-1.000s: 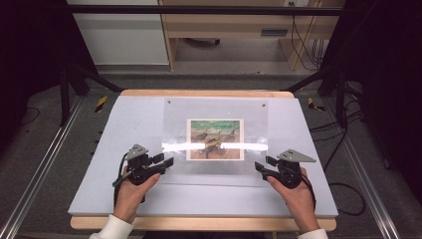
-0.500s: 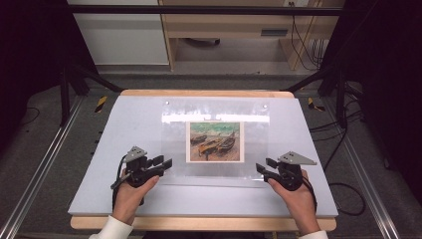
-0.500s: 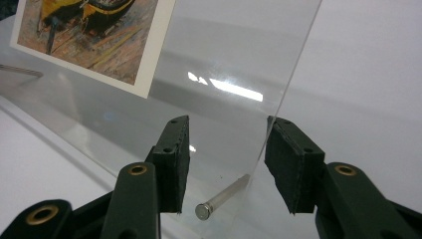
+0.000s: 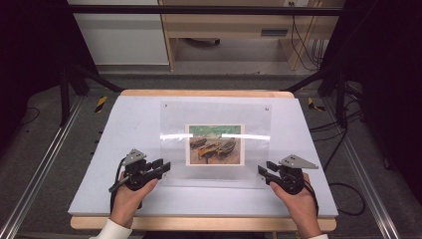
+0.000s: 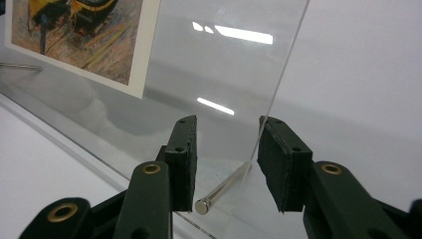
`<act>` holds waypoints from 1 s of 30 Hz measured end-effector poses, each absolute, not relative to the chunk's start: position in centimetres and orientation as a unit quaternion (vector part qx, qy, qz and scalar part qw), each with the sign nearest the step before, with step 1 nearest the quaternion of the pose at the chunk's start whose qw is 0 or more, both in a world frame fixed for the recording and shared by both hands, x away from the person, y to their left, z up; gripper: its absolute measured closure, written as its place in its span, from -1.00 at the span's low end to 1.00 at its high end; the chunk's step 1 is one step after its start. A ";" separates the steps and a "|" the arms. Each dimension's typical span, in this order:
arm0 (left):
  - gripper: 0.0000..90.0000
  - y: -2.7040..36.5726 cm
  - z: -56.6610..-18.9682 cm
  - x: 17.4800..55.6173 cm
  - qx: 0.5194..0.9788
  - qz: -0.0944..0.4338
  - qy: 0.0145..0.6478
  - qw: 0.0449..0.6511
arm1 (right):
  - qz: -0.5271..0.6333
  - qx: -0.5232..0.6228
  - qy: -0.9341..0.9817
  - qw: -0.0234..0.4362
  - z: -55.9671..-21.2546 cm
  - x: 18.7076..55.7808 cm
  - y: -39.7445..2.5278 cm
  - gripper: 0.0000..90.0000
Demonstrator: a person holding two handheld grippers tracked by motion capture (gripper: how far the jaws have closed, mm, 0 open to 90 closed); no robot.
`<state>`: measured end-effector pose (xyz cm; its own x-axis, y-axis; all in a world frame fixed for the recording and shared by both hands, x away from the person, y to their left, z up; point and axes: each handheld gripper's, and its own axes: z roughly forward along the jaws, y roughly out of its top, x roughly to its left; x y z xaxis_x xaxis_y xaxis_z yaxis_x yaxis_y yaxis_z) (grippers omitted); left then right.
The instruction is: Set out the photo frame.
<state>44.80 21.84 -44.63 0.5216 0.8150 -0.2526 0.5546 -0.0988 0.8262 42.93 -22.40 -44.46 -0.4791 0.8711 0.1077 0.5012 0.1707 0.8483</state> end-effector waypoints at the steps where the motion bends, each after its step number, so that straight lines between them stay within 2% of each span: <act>1: 0.36 21.8 -44.6 44.8 0.729 0.136 0.470 0.479 | 0.444 0.467 0.736 0.208 -44.5 42.9 -22.4 0.35; 12: 0.43 21.9 -44.8 43.6 0.739 0.136 0.467 0.466 | 0.437 0.470 0.739 0.204 -44.7 42.0 -22.5 0.49; 30: 0.42 21.4 -45.2 41.7 0.766 0.141 0.447 0.439 | 0.427 0.477 0.743 0.195 -45.2 40.5 -22.6 0.48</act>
